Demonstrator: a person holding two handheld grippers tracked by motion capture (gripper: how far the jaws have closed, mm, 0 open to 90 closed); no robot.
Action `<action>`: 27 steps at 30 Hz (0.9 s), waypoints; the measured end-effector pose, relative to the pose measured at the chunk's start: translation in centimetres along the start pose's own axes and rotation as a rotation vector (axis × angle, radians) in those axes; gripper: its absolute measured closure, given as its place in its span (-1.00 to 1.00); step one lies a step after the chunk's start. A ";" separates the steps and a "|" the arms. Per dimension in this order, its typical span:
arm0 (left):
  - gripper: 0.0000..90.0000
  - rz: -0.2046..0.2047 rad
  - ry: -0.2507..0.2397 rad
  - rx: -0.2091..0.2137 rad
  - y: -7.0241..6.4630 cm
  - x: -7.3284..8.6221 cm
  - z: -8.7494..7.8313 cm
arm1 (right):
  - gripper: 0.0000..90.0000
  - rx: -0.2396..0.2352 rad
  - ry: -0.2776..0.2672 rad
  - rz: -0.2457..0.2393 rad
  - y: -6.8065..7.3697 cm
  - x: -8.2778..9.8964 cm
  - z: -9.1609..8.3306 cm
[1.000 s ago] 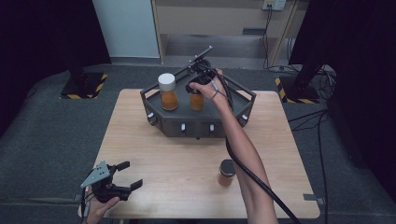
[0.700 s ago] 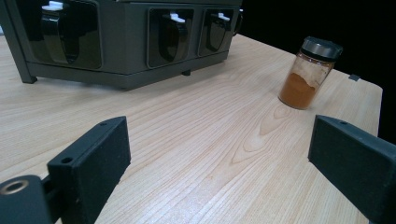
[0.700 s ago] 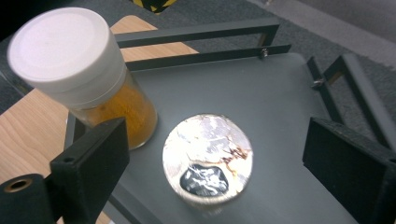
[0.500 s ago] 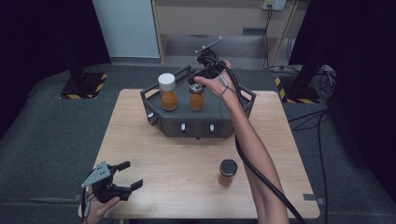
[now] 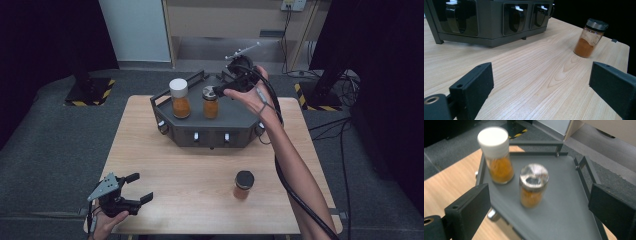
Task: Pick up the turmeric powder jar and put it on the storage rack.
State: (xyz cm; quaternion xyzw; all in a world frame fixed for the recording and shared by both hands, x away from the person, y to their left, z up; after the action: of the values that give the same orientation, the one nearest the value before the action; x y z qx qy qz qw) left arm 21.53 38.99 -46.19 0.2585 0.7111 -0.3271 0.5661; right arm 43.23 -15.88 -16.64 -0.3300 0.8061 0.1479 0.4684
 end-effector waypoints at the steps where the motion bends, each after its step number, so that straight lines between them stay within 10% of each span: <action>1: -0.90 0.001 0.001 0.000 0.0 0.0 0.0 | -0.92 0.005 -0.001 -0.001 0.1 0.4 -0.3; 27: -0.90 0.005 0.007 -0.010 -0.2 -0.1 0.0 | -0.90 0.024 -0.181 0.042 -0.6 13.8 -11.2</action>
State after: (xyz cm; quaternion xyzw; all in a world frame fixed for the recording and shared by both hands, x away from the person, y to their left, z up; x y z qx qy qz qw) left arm 21.46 38.85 -46.10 0.2586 0.7140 -0.3212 0.5658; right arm 31.51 -27.85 -22.64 -0.2926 0.7691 0.1771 0.5399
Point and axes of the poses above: each handheld gripper's, and its own axes: z roughly forward along the jaws, x roughly out of its underside, y roughly to its left, the point moved 1 cm from there along z, roughly forward along the jaws, and after that the axes turned 8 degrees about -y, right-handed, at the moved point
